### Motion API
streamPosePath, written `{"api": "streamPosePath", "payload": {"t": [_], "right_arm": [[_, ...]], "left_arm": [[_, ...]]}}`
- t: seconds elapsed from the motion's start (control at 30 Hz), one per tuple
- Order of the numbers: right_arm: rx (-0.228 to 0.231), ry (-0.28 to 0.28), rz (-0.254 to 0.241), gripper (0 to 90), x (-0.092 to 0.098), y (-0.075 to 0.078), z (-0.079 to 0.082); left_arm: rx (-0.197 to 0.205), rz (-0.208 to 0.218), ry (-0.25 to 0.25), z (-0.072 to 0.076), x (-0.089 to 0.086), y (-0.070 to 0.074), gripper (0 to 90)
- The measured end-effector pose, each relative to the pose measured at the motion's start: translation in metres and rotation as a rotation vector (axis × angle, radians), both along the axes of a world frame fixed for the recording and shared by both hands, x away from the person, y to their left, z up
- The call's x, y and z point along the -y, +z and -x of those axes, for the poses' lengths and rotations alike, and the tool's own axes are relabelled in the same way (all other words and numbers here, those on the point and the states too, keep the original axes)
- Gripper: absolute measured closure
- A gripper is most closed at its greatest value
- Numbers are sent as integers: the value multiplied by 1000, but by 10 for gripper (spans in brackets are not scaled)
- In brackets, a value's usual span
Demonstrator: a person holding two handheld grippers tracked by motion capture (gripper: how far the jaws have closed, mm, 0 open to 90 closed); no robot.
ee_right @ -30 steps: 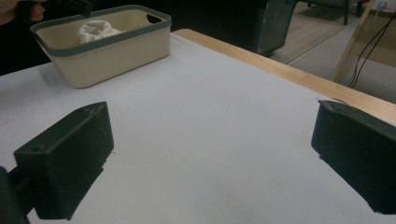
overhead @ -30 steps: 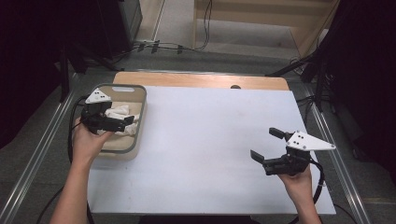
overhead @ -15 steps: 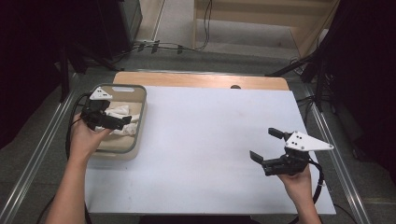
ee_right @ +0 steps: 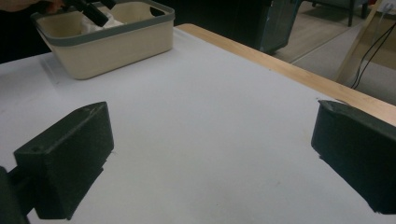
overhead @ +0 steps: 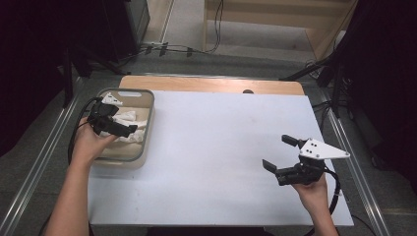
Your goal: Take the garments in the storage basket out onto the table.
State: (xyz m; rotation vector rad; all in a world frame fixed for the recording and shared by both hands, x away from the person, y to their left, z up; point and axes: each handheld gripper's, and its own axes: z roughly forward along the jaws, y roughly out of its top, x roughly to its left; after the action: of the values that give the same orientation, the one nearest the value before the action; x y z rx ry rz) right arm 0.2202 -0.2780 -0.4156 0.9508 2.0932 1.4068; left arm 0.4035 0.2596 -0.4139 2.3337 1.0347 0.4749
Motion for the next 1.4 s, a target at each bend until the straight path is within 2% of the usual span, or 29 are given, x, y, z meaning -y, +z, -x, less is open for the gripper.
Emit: {"api": "streamPosePath", "payload": {"t": [0.07,0.2,0.5,0.57,0.6,0.8,0.93,1.17,1.33,1.4], "right_arm": [[0,3,-1,0,0,0,0],[-1,2,0,0,0,0,0],[-5,6,-2,0,0,0,0],[-4,12,-5,0,0,0,0],[-3,17,-4,0,0,0,0],[-6,19,-4,0,0,0,0],[-6,22,-6,0,0,0,0],[-4,32,-14,0,0,0,0],[-2,38,-16,0,-1,0,1],[-2,40,-17,0,-2,0,1]], "left_arm": [[-9,-4,-3,-2,-1,-1,0],[-32,-38,2,-7,-2,-5,0],[-84,-62,10,-16,-5,-16,0],[-85,-86,6,-18,-4,-18,0],[-100,-104,1,-20,-4,-20,0],[-112,-154,-8,-25,0,-25,0],[-136,-154,-9,-28,0,-28,0],[-155,-195,-11,-30,1,-34,0],[-174,-226,10,-33,1,-42,0],[-180,-225,16,-35,0,-44,0]]}}
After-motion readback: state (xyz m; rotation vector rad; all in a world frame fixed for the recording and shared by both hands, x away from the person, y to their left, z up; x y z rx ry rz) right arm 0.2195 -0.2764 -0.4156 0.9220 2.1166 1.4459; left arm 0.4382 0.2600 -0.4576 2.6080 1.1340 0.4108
